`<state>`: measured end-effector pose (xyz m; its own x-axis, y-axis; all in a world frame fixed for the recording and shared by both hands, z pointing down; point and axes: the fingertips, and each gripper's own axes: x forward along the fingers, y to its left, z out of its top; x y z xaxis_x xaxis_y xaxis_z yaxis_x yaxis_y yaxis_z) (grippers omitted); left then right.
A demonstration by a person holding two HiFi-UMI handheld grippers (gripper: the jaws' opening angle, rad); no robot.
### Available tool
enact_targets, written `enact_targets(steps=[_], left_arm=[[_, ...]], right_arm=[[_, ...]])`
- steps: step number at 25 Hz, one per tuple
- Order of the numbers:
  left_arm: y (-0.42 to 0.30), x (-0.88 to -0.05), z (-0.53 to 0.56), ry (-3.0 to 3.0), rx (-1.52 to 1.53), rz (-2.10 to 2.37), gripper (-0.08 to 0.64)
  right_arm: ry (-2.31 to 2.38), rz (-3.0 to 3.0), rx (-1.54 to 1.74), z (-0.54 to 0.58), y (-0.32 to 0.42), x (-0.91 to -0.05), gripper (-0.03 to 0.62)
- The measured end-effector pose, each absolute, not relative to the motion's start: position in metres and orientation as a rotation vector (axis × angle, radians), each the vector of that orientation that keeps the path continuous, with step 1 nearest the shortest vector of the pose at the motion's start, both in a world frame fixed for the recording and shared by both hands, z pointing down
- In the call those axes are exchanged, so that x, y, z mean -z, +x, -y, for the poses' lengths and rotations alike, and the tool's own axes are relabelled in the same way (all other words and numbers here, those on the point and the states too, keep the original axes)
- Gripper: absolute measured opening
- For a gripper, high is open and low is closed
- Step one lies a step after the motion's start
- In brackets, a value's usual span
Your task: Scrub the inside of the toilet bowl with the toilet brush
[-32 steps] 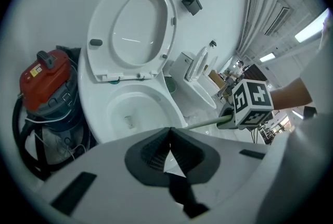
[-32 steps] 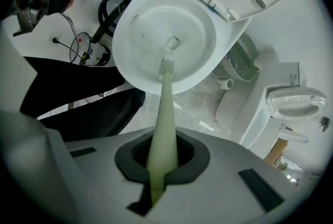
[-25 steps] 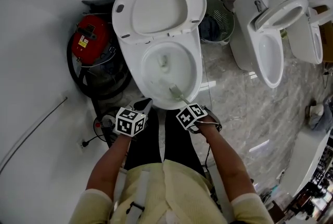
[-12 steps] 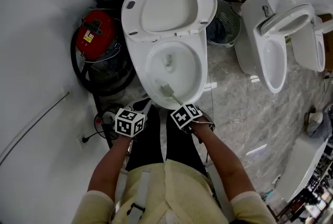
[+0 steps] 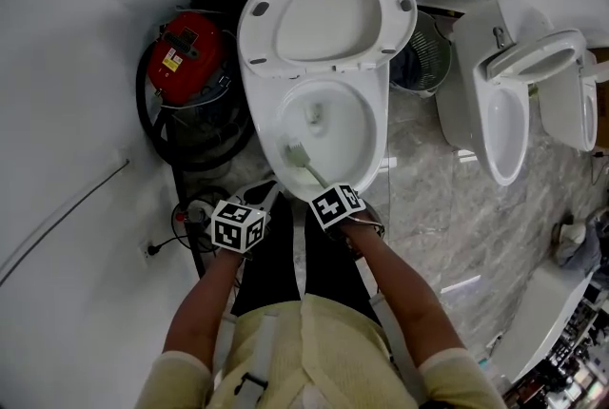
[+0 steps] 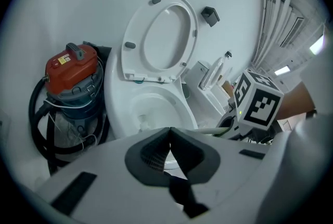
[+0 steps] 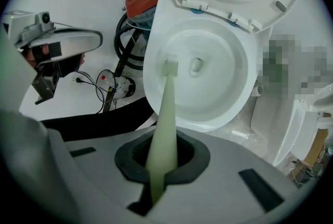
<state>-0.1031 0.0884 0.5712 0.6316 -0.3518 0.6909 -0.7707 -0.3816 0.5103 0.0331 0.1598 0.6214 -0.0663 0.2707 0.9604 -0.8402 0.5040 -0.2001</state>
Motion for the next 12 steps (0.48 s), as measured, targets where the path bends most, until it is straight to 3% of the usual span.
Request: enact_targets(steps=[12], left_arm=[[-0.116,-0.570,-0.085,1.963,-0.599,0.929,0.011]], right_arm=[[0.644,1.406,-1.061,-0.123,0.012,-0.623,0.015]])
